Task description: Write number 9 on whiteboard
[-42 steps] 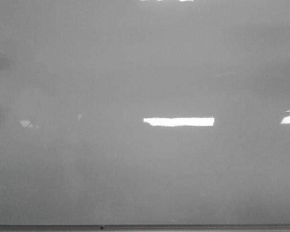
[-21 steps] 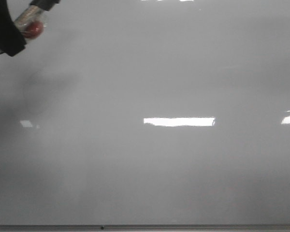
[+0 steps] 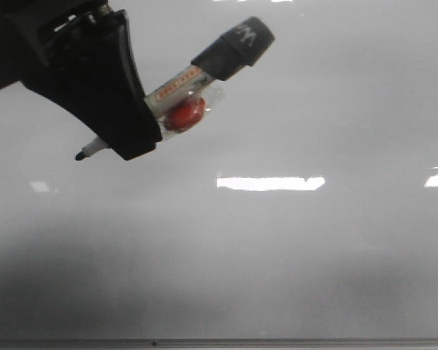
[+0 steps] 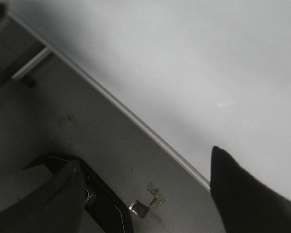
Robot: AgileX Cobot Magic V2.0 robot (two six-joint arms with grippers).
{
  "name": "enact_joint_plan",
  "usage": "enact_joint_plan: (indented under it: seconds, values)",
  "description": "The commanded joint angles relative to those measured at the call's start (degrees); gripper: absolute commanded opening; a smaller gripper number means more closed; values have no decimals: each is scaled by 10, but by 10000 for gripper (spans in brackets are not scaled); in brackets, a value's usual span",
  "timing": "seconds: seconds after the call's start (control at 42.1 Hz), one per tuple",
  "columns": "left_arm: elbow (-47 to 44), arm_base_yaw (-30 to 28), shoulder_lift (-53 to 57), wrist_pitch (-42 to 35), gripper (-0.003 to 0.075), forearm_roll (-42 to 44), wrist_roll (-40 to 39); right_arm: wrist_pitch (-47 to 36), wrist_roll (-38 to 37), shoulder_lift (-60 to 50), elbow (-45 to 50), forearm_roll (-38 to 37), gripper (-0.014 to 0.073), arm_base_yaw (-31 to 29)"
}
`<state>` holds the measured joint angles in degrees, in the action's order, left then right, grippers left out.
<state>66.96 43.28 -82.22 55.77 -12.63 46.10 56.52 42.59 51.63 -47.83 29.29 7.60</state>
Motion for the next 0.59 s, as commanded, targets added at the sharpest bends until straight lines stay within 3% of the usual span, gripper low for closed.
enact_joint_plan:
  seconds: [0.0, 0.333, 0.452, 0.57]
  values:
    - [21, 22, 11, -17, -19, -14, 2, -12, 48, 4, -20, 29, 561, 49]
    - [21, 71, 7, -17, -19, -14, 33, -24, 72, 75, -51, 29, 559, 207]
    - [21, 74, 7, -17, -19, -14, 33, -40, 71, 106, -65, 29, 556, 236]
    - [21, 74, 7, -17, -19, -14, 33, -55, 71, 131, -84, 29, 487, 255]
